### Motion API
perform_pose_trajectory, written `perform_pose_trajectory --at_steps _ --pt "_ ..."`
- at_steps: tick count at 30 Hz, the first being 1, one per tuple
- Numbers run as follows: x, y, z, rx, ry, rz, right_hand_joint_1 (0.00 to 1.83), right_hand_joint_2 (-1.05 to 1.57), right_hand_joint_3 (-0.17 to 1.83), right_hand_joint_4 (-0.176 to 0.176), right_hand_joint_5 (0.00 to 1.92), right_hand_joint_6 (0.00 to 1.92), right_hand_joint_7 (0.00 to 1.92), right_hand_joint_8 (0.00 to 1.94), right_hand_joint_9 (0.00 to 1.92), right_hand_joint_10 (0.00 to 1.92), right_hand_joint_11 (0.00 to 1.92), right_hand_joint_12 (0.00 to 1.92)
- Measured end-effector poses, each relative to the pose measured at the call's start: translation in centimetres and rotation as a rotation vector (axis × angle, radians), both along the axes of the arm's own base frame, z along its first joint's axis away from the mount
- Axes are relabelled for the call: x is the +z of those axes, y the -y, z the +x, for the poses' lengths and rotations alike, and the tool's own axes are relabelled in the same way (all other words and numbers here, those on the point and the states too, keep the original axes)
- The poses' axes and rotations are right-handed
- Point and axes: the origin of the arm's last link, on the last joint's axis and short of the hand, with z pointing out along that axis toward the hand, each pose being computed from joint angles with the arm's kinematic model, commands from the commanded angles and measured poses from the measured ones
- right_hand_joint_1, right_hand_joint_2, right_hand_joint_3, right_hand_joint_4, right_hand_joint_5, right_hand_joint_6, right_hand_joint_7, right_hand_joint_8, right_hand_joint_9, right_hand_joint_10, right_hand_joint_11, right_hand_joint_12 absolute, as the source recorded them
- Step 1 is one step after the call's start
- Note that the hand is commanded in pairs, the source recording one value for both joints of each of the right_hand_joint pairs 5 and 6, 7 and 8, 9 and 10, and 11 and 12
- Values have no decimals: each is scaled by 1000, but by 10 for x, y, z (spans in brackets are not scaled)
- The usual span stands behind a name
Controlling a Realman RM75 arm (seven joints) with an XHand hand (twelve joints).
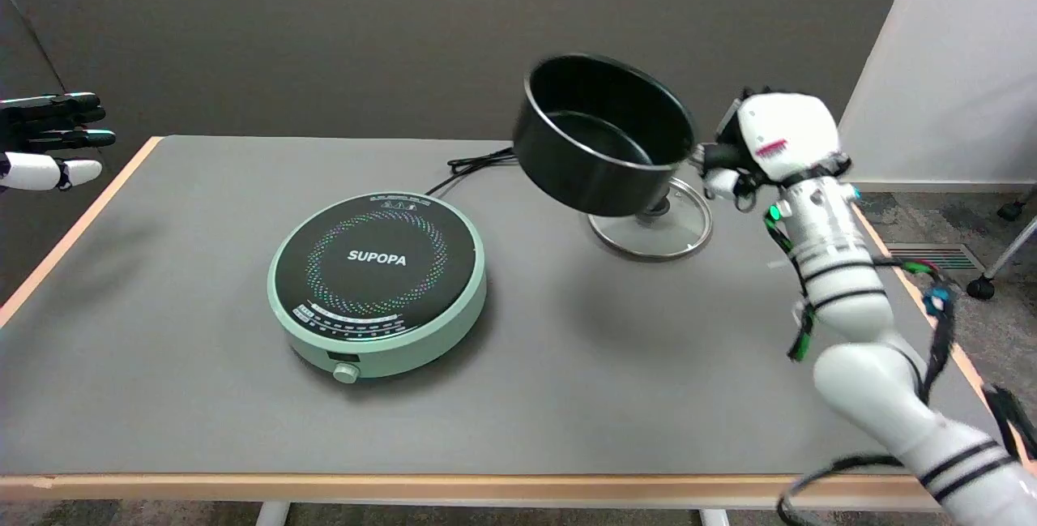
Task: Place the soup pot onto the induction stove.
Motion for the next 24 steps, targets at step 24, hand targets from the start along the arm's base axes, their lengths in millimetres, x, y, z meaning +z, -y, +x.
perform_pose_trajectory --at_steps 24 --pt "-102 76 46 -52 -9 340 957 1091 923 -84 1695 1695 1695 1695 1695 1695 1695 1695"
